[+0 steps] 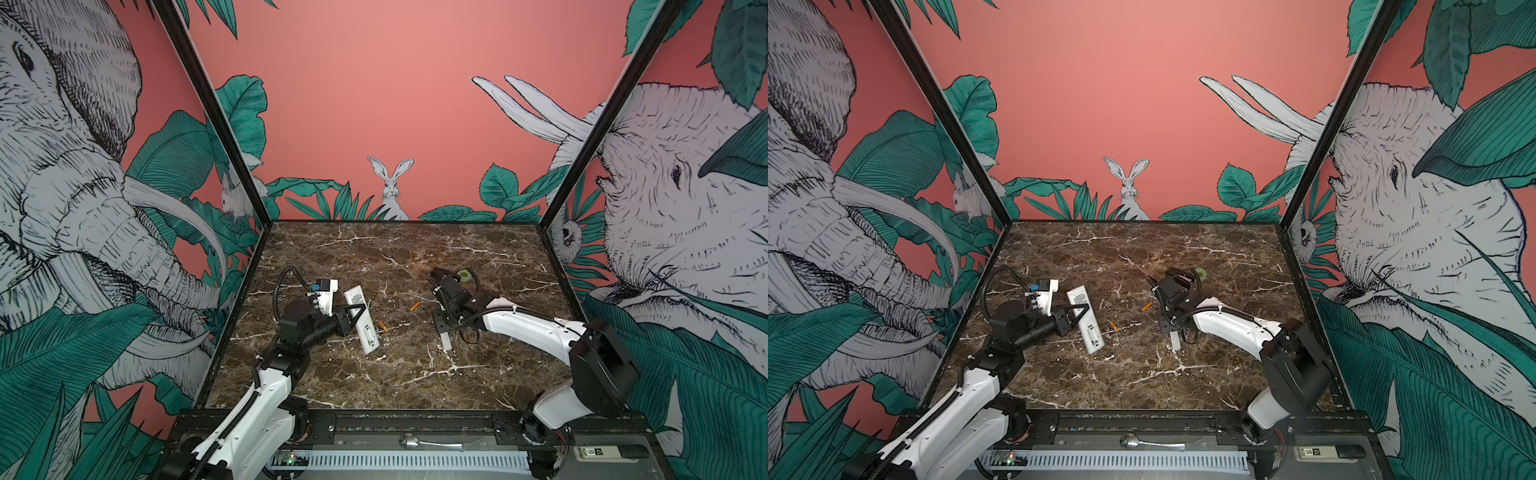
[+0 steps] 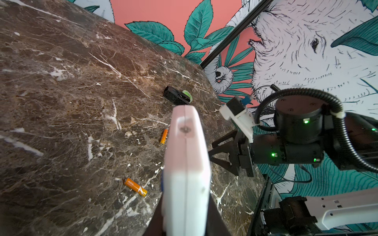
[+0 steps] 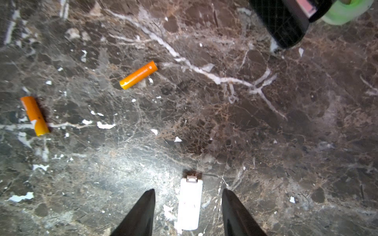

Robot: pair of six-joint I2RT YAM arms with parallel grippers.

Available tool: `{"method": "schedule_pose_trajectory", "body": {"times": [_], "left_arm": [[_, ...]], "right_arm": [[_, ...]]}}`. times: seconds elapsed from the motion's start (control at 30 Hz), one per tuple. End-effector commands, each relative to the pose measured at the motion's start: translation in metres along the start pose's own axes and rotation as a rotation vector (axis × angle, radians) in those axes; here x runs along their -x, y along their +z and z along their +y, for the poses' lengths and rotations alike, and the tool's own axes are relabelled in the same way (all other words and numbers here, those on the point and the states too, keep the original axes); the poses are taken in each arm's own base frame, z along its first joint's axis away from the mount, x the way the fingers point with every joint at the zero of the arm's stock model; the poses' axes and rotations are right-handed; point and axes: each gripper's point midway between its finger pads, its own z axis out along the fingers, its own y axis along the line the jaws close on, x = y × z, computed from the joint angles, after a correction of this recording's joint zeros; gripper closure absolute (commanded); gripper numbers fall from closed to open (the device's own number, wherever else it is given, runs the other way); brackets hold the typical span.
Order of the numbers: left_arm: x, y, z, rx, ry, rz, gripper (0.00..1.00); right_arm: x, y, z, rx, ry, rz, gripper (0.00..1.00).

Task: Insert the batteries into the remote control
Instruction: 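Lower the right gripper onto an orange battery and close on it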

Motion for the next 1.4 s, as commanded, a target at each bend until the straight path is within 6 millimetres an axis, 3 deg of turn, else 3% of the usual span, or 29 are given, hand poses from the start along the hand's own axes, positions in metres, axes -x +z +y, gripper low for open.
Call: {"method": "schedule_pose_trajectory", "body": {"times": [0.0,0.4,0.77,1.07,1.37], "left_arm": [[-0.003,-0.002,0.002,0.014,-0.001,0.007,1.00],[-0.014,-0.008,0.022,0.104,-0.033,0.006,1.00],[-0.015,-0.029,0.051,0.295,-0.006,-0.051,1.00],[-0.013,-0.036,0.051,0.313,0.002,-0.074,1.00],[-0.014,-0.035,0.050,0.300,-0.002,-0.069,1.00]], "right_arm": [[0.007,-0.005,0.009,-0.013,-0.068,0.007,0.44],[0.057,0.008,0.086,0.086,-0.221,-0.024,0.44],[0.063,0.033,0.151,0.188,-0.284,-0.010,0.47],[0.058,0.048,0.176,0.204,-0.313,0.003,0.50],[0.055,0.063,0.177,0.164,-0.339,0.030,0.53]]}}
